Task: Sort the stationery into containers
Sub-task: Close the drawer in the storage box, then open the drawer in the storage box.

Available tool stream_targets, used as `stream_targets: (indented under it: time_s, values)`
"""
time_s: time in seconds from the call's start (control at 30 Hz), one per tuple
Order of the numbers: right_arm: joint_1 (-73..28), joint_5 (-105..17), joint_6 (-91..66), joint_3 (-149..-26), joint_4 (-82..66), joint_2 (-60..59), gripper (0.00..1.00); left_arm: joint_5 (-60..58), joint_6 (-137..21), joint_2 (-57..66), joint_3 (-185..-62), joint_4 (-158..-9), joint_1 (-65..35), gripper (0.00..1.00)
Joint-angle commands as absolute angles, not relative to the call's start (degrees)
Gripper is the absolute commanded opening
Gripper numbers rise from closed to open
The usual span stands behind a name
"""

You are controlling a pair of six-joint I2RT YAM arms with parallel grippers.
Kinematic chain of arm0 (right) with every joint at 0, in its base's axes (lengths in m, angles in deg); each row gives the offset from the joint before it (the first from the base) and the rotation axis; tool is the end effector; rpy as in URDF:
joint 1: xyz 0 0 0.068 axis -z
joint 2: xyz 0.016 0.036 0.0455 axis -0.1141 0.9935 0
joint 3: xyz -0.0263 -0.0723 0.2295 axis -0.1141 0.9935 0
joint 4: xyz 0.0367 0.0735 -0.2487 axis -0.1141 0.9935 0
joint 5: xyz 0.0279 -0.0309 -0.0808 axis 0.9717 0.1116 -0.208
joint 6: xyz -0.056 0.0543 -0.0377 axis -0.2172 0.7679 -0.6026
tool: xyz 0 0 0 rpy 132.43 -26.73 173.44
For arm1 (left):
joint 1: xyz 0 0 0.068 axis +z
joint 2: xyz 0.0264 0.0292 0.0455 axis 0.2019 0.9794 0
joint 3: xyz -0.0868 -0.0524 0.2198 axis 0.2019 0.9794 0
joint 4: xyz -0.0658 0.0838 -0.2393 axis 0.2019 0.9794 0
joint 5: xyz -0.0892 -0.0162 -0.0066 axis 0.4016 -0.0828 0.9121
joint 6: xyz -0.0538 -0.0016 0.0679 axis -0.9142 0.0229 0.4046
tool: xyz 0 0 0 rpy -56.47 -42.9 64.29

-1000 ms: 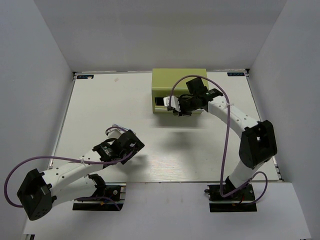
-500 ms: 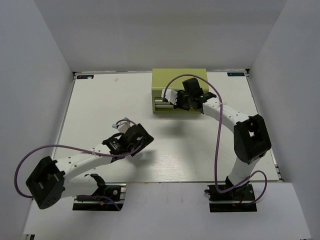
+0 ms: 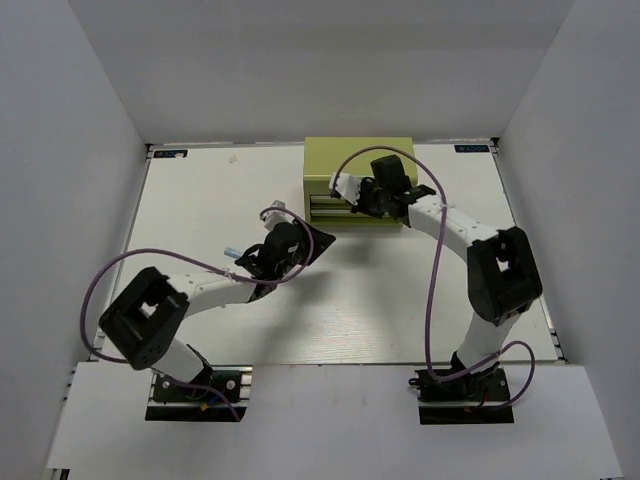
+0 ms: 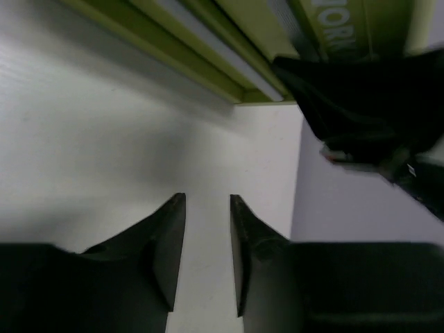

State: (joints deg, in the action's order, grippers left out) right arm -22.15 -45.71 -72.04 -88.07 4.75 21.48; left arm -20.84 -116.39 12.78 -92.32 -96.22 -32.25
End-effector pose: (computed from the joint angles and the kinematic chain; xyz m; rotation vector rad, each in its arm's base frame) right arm 0.3756 0.2152 0.1851 -1.5248 1.6800 -0.0990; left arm 0.2611 -0.2300 0.1499 -0.6359 2.1265 -0.9869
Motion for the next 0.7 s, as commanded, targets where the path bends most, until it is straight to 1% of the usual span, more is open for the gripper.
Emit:
stream_targets:
  time_s: [0.0,0.03,0.07,0.1,0.13,0.17,0.2,0.23,0.3,0.4,0.47,0.5,0.6,0.67]
  values:
    - [-19.6,-33.4,-72.2,-84.7,4.0,10.7,0.00,-16.4,-117.2,18.7,-90.7,-115.9,-30.9,0.42]
    - [-19.3,-32.1,-72.1,-83.7,3.6,7.6,0.00,-14.6,-118.1,20.8,-90.7,-120.0,-30.2,0.36]
    - [-19.0,-31.5,-71.4,-83.0,3.0,5.3,0.06,-13.7,-119.6,22.9,-92.4,-121.8,-29.5,0.34]
    - [-19.0,-30.8,-70.7,-82.2,2.8,4.1,0.35,-12.9,-120.2,25.0,-93.1,-123.7,-29.5,0.32]
    - [-18.4,-30.8,-69.3,-82.2,2.2,2.6,0.44,-12.3,-120.9,29.0,-93.9,-126.9,-29.5,0.29]
    - [-18.2,-31.1,-68.1,-82.4,1.9,1.9,0.50,-12.3,-122.8,30.7,-94.5,-129.1,-29.0,0.29]
    - [-18.1,-31.0,-67.5,-83.0,1.2,0.2,0.53,-12.3,-123.7,32.3,-95.2,-131.2,-29.0,0.29]
    - [-17.3,-31.0,-66.4,-83.2,1.0,-0.1,0.55,-13.2,-124.5,33.6,-95.2,-134.7,-29.0,0.29]
    - [-16.7,-30.3,-65.1,-84.2,0.8,-1.4,0.55,-15.0,-126.7,36.6,-95.9,-137.2,-29.0,0.41]
    - [-15.9,-29.7,-63.9,-85.3,0.7,-1.5,0.56,-17.9,-126.8,38.5,-97.0,-138.4,-29.0,0.51]
    - [-15.5,-30.5,-63.8,-85.8,0.7,-0.5,0.60,-18.6,-126.8,39.4,-98.8,-138.4,-29.0,0.58]
    - [-15.1,-30.8,-63.4,-86.0,0.4,-0.1,0.60,-19.3,-126.8,40.2,-99.4,-138.4,-29.0,0.62]
    - [-14.5,-32.9,-62.1,-87.4,0.7,2.4,0.61,-19.9,-126.8,42.3,-102.0,-137.9,-29.0,0.65]
    - [-13.9,-33.6,-61.4,-88.6,0.6,4.1,0.61,-19.9,-126.8,43.7,-103.8,-137.2,-29.0,0.65]
